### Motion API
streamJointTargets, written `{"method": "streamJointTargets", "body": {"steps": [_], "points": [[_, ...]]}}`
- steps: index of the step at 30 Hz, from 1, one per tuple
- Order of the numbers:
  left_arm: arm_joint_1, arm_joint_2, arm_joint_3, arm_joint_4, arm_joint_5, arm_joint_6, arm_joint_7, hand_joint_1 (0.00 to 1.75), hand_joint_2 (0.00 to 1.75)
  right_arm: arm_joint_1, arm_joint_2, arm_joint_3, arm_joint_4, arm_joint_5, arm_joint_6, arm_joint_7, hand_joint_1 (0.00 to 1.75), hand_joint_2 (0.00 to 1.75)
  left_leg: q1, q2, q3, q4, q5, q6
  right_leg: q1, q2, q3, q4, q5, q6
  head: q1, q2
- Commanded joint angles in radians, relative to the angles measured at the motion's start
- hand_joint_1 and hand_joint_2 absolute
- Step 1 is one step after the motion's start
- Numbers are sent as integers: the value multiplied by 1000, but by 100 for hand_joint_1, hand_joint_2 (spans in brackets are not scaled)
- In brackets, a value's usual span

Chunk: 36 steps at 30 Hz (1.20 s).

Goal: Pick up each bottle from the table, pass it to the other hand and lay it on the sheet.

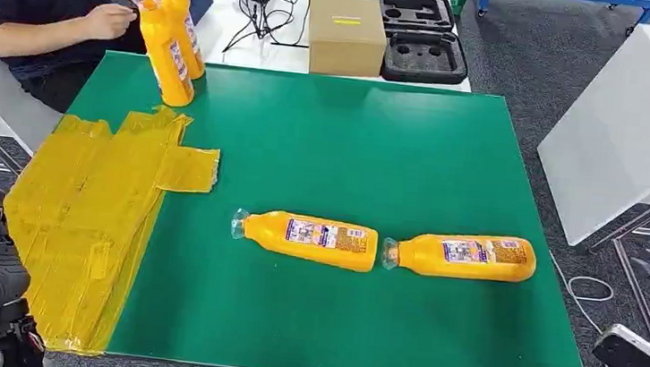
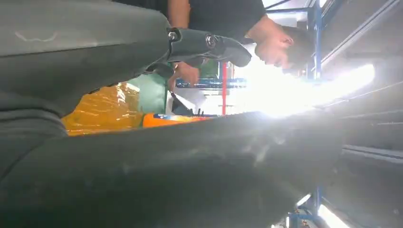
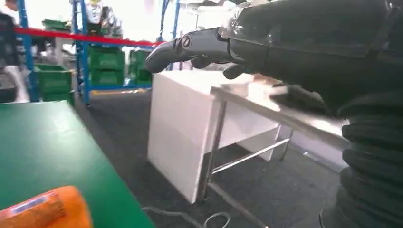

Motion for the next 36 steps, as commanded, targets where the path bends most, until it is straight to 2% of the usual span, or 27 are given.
{"method": "streamJointTargets", "body": {"steps": [1, 5, 10, 14, 19, 28, 36], "points": [[-15, -7, -57, 64, -11, 20, 0, 0, 0, -68, -33, 148, 187, 35, -108, 33, 0, 175, 1, 1, 3, -1, 0, -1, 1, 1, 3, -3, 1, -1, 0, 0], [-33, -2, -72, 98, 0, 27, -11, 0, 0, -86, -77, 310, 269, 25, -190, 70, 0, 175, 1, 1, 5, -2, 0, -2, 1, 0, 6, -4, 0, -1, 0, 0], [-32, 22, -81, 90, 24, 38, -13, 0, 0, -300, -92, 644, 531, 28, -359, 140, 0, 175, 3, 9, 6, -3, -1, -2, 3, 9, 6, -6, 3, -2, 0, 0], [-47, 28, -88, 102, 32, 37, -10, 0, 0, -359, -52, 736, 591, 42, -404, 169, 0, 175, 3, 9, 7, -3, 0, -2, 3, 8, 6, -4, 3, -2, 0, 0], [-59, 12, -94, 89, 33, 37, -8, 0, 0, -325, -17, 760, 556, 67, -440, 212, 0, 175, 3, 3, 7, -2, 1, -1, 4, 2, 7, -4, 1, -2, 0, 0], [-56, 11, -82, 73, 34, 40, -4, 0, 0, -311, -20, 752, 535, 70, -439, 222, 0, 175, 3, 2, 4, -1, 0, -1, 3, 2, 5, -1, 1, -1, 0, 0], [-24, -3, -46, 14, 43, 41, 15, 0, 0, -321, -1, 757, 539, 169, -453, 281, 0, 175, 3, 4, 3, 0, 0, -1, 3, 3, 4, -1, 1, -2, 0, 0]]}}
